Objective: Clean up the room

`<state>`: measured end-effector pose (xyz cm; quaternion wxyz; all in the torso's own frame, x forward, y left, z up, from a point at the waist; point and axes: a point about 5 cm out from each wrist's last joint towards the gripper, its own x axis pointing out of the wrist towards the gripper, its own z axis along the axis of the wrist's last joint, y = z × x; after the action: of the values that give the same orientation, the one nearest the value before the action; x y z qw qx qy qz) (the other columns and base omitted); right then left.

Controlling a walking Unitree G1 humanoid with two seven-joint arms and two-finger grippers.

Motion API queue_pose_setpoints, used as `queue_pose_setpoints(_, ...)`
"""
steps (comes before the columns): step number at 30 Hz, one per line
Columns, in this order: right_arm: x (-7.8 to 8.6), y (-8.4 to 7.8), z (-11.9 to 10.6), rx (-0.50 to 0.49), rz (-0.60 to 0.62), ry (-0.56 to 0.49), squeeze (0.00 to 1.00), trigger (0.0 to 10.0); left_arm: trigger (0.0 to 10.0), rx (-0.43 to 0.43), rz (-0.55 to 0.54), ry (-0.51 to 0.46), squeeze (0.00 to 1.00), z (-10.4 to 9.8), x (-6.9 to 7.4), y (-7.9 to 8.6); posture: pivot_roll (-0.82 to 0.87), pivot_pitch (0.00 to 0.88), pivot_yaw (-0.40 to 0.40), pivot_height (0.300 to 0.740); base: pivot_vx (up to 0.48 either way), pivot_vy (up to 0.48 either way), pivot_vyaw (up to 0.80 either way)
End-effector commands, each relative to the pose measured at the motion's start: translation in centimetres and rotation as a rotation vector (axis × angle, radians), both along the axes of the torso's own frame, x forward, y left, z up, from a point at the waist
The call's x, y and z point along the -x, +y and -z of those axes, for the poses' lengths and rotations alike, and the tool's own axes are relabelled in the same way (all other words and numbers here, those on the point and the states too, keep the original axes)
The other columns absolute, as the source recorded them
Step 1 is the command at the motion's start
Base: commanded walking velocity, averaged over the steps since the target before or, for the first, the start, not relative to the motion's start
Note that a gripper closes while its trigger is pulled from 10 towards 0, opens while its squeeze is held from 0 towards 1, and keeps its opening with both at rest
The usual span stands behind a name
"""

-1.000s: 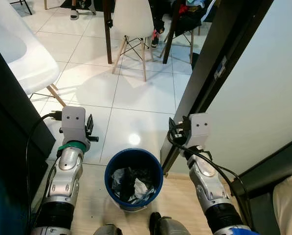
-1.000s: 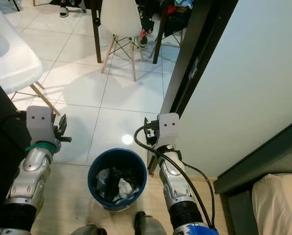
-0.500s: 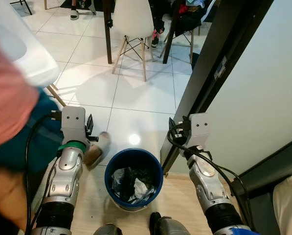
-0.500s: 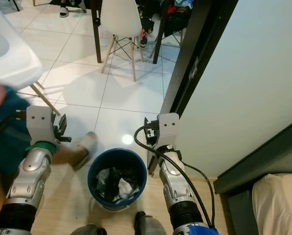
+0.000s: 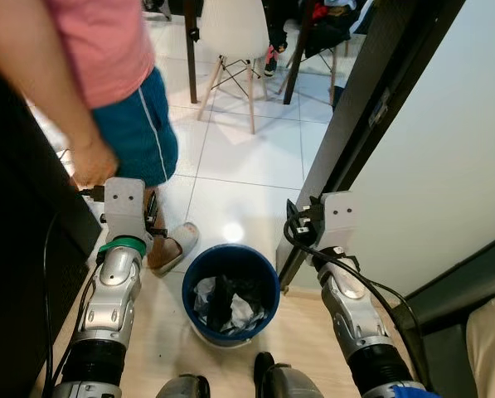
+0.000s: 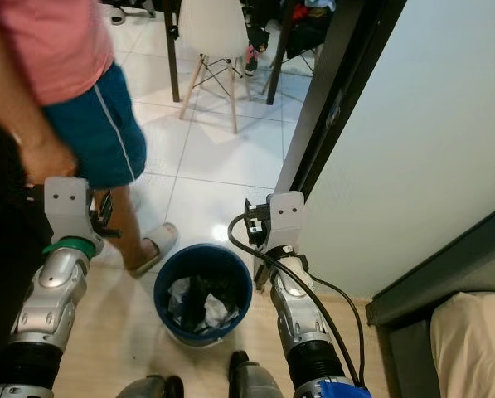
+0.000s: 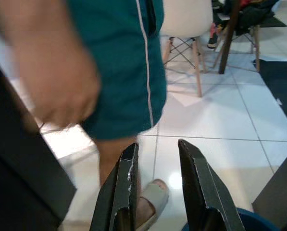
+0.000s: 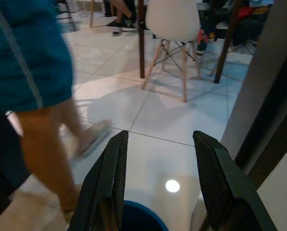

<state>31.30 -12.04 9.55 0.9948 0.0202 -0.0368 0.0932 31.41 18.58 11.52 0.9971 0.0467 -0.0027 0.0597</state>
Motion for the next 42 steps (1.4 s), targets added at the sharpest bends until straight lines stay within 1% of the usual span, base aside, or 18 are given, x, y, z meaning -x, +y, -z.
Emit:
queue_pose_setpoints(1, 0.13, -0.33, 0.45, 0.002, 0.012, 0.014, 0.0, 10.0, 10.0, 0.003, -0.001, 0.02, 0.0, 0.65, 0.16, -0.09, -0.02, 0.008, -0.012, 0.74, -0.352, 0.0, 0.0)
queue_pose_setpoints(42, 0.13, -0.27, 0.57, 0.005, 0.009, 0.017, 0.0, 10.0, 10.0, 0.001, 0.003, 0.017, 0.0, 0.61, 0.04, -0.15, -0.02, 0.004, -0.01, 0.74, -0.359, 0.0, 0.0)
